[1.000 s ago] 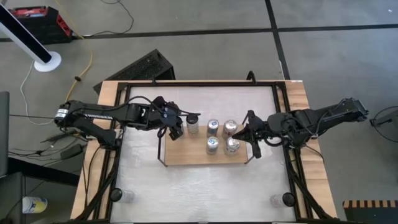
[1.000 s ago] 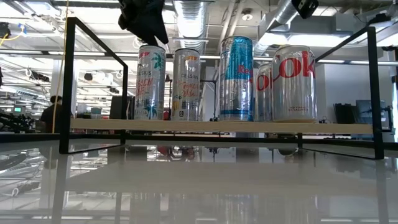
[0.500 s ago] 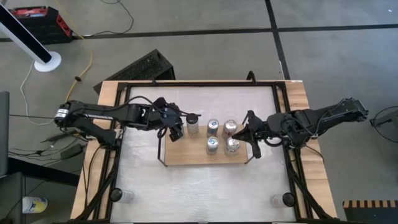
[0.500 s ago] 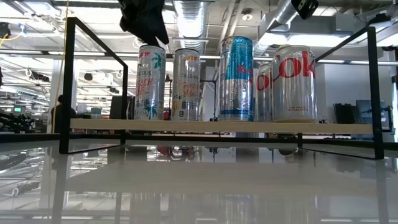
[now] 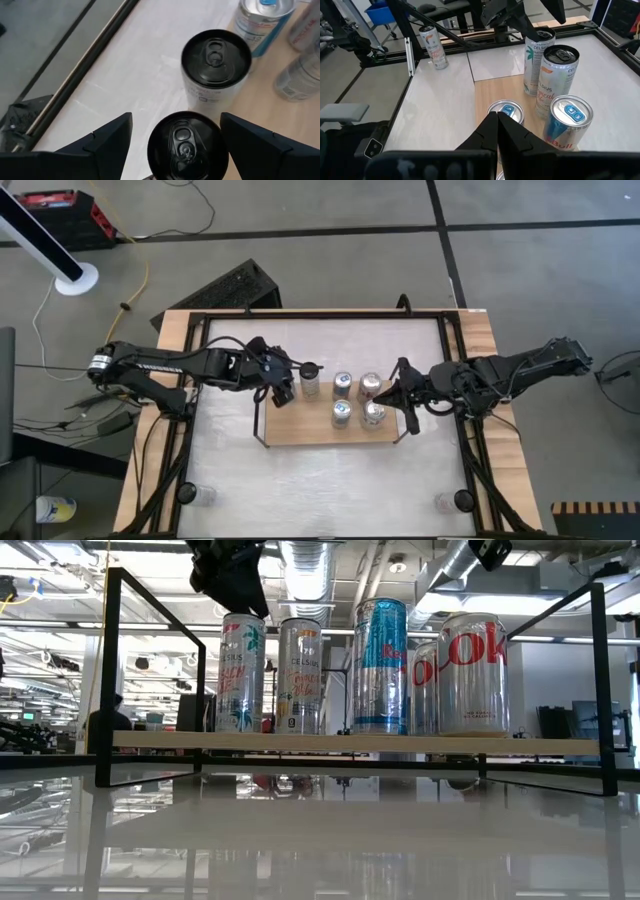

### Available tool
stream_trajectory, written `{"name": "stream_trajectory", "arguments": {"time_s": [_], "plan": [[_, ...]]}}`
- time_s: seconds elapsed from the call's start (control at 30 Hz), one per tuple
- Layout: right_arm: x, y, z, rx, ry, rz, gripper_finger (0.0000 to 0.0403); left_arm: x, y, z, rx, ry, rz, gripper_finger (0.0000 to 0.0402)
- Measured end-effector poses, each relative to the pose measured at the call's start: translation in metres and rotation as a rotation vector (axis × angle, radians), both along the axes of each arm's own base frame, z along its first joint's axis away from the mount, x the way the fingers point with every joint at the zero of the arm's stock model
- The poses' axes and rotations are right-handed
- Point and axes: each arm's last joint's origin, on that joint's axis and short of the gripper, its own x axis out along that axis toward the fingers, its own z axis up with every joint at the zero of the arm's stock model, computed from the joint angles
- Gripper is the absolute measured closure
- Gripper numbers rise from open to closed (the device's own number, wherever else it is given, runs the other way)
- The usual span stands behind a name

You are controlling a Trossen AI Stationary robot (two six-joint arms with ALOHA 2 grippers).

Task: Place canned beverage on shelf
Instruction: Put the top white pink soda can on the shelf, then put the white yellow soda can on the shelf aligned with the other white yellow soda can

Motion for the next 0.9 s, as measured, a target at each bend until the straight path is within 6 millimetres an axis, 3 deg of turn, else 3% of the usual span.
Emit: {"name": "stream_trajectory", "arguments": {"time_s": [0.37, 0.57, 0.73, 0.9], "plan": [[0.000, 0.000, 0.000, 0.000, 0.000, 0.000, 0.0374, 0.001, 0.001, 0.002, 0.020, -0.008, 0.006, 0.0116], [0.000, 0.000, 0.000, 0.001, 0.000, 0.001, 0.0374, 0.005, -0.009, 0.041, 0.028, -0.110, -0.119, 0.0116], [0.000, 0.001, 0.000, 0.002, 0.001, 0.004, 0.0374, -0.004, -0.035, 0.083, -0.066, -0.156, -0.383, 0.0116], [0.000, 0.001, 0.000, 0.002, 0.000, 0.003, 0.0374, -0.021, -0.075, 0.093, -0.218, -0.122, -0.598, 0.0116]]}}
